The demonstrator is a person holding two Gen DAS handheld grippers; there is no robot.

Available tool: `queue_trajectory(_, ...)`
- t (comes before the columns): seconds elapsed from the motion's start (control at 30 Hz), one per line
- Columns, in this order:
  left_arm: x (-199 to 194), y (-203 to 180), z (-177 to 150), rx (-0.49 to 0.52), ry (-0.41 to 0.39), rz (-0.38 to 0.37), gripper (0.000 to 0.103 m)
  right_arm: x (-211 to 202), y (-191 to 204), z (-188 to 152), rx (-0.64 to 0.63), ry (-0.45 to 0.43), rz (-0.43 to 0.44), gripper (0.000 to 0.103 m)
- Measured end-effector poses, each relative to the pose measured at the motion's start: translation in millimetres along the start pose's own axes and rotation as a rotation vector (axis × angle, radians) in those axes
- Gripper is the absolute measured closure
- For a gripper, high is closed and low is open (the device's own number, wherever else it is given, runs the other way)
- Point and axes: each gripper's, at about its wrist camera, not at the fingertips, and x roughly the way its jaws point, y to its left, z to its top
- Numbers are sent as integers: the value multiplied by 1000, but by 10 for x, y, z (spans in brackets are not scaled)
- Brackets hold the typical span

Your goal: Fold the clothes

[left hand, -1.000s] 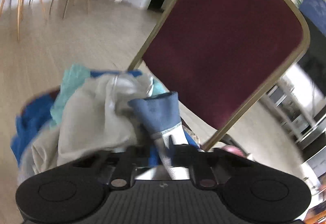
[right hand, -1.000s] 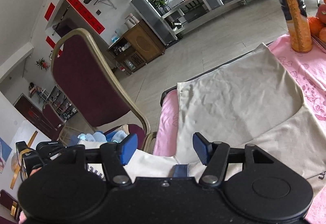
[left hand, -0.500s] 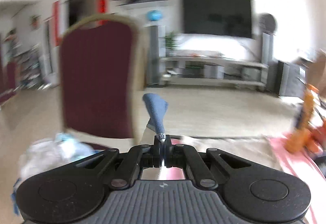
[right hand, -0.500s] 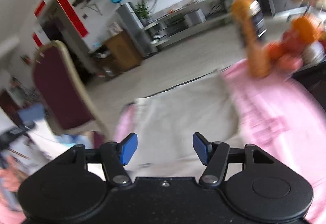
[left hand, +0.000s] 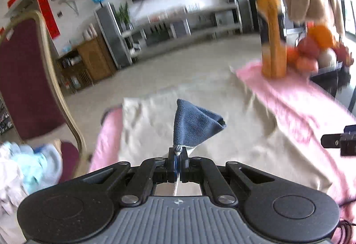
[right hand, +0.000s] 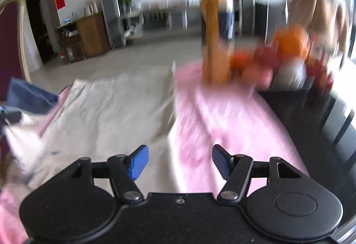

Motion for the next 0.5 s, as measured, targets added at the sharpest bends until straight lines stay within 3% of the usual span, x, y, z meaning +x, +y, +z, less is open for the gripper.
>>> queue_trajectory(0.13, 232, -330, -121, 69, 60, 1, 100, 79, -172, 22, 133, 47, 81, 42)
queue_trajectory(0.2, 302, -499, -153, 102, 92, -21, 86, 107, -246, 33, 187, 56, 112, 42)
queue_trajectory(0.33, 185, -673, -206, 134, 96, -94, 78, 226, -366, -8, 269, 103, 142, 42)
queue_trajectory(0.37, 107, -613, -216, 132, 77, -111, 72, 241, -383, -10, 282, 106, 143, 42)
queue_trajectory(0.5, -93, -174, -262, 71, 43, -183, 67, 289, -346, -37, 277, 117, 133, 42)
